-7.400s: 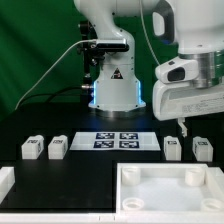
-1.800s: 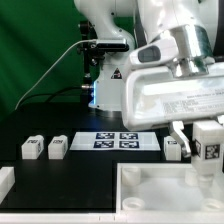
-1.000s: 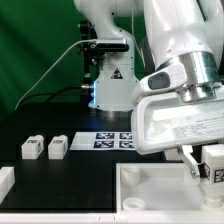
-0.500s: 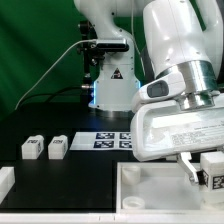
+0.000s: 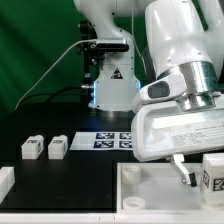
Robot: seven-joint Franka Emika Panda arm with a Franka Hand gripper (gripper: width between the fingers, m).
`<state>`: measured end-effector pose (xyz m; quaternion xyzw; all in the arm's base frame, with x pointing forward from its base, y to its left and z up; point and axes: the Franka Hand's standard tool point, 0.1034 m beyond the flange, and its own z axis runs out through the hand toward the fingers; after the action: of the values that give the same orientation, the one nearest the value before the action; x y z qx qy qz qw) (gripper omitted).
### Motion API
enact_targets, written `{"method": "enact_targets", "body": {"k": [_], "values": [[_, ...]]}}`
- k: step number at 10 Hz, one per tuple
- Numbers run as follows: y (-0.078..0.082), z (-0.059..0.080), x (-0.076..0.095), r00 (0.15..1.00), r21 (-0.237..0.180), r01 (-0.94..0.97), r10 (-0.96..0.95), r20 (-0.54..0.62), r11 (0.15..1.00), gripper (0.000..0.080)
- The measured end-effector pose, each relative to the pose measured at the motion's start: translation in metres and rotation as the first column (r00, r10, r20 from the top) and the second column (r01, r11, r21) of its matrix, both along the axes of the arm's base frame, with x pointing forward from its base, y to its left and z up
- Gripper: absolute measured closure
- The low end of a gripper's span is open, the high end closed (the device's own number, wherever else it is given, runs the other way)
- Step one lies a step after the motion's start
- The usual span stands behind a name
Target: Assemble one leg
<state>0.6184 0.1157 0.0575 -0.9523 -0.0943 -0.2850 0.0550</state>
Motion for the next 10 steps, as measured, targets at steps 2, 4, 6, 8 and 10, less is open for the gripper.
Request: {"method": "enact_targets", "body": {"k": [2, 4, 6, 8, 10], "values": [[0.0, 0.0, 0.0, 1.0, 0.0, 0.0, 0.0, -0.001, 1.0, 0.0157], [0.0, -0.001, 0.0, 1.0, 0.0, 0.0, 0.0, -0.001, 1.0, 0.0151], [0.0, -0.001, 0.0, 1.0, 0.0, 0.0, 0.0, -0.002, 1.0, 0.015], [0.0, 0.0, 0.0, 1.0, 0.001, 0.0, 0.0, -0.008, 1.0, 0.015], [-0.002, 0.028, 0.001, 0.993, 0.013, -0.008, 0.01, -0.119, 1.0, 0.015]]}}
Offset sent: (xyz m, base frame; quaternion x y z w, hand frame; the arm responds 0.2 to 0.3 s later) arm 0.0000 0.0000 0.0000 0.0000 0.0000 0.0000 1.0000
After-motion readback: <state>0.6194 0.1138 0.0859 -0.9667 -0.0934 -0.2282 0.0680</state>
